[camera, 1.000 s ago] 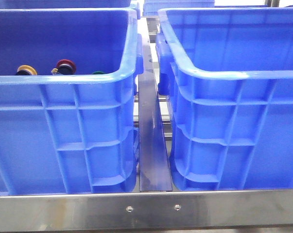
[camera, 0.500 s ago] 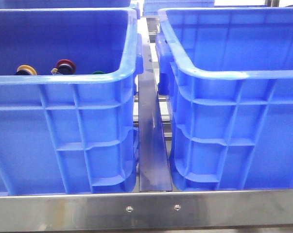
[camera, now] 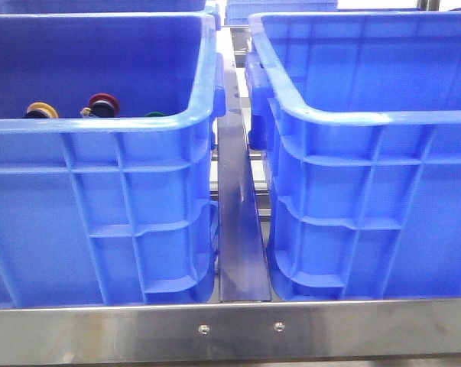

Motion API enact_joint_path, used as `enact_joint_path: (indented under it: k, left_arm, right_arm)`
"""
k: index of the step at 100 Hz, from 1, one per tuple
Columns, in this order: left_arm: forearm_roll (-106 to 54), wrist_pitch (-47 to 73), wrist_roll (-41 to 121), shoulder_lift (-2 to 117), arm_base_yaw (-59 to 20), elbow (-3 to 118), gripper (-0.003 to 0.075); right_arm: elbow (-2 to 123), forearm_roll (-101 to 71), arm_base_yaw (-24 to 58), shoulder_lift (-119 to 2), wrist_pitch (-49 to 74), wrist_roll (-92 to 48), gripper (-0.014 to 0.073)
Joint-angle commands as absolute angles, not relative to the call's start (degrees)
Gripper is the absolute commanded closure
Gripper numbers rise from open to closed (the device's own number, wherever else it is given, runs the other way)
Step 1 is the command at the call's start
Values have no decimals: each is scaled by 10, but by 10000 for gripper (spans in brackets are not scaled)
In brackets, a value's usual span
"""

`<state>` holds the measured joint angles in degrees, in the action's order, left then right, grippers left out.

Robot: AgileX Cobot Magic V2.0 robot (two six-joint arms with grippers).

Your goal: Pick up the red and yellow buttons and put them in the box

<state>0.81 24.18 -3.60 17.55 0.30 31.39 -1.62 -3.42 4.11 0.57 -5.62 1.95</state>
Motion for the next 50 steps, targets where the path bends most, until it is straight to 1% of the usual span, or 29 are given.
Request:
enact_joint_path:
  k: [1, 12, 23, 50]
  left_arm:
    - [0, 256, -42, 234, -1, 375, 739]
    - [0, 301, -42, 303, -1, 430, 739]
    - [0, 313, -42, 359, -1, 466, 739]
    - [0, 312, -42, 424, -1, 487, 738]
  right_arm:
    - [-8, -30, 41, 20, -102, 17, 661]
    - [-8, -30, 41, 20, -102, 17, 661]
    - [-8, -30, 41, 20, -102, 17, 661]
    - [-8, -30, 41, 20, -102, 17, 661]
